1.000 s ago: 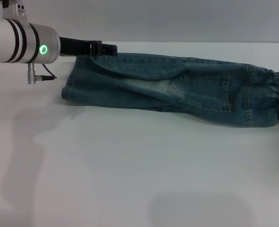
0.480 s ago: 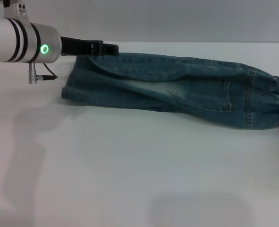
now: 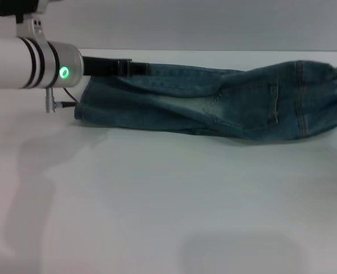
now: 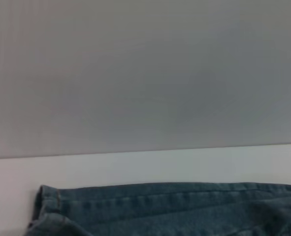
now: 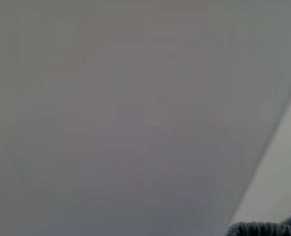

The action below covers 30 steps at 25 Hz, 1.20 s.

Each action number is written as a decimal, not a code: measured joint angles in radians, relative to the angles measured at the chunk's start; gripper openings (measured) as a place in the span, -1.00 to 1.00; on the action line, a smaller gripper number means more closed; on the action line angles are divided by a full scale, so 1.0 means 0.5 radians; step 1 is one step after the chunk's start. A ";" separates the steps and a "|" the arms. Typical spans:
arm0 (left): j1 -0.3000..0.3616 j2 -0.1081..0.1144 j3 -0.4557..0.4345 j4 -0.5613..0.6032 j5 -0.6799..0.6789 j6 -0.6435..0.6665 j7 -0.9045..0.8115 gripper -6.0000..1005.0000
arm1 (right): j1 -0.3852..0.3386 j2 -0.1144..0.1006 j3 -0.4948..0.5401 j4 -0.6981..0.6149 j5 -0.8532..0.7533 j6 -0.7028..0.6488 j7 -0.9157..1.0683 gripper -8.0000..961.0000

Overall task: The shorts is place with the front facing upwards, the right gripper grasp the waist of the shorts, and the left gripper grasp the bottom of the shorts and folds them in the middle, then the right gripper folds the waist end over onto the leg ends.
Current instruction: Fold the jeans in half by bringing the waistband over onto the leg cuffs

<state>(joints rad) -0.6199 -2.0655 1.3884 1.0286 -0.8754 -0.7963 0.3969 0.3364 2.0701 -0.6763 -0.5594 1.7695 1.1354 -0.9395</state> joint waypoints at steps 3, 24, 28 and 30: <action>0.001 0.000 0.059 -0.084 -0.108 0.079 0.074 0.63 | 0.025 0.003 -0.006 -0.075 0.000 0.043 0.047 -0.98; 0.094 -0.001 0.187 -0.183 -0.371 0.268 0.258 0.63 | 0.507 -0.033 -0.313 -0.445 -0.192 -0.051 0.453 -0.98; 0.131 0.002 0.178 -0.177 -0.372 0.288 0.258 0.63 | 0.589 -0.038 -0.380 -0.447 -0.208 -0.080 0.476 -0.98; 0.161 0.003 0.172 -0.163 -0.372 0.307 0.258 0.63 | 0.624 -0.038 -0.412 -0.448 -0.218 -0.091 0.487 -0.98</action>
<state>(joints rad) -0.5394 -2.0637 1.4745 0.9473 -1.0613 -0.6429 0.5261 0.6484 2.0512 -0.8822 -0.7836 1.6604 1.0897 -0.6962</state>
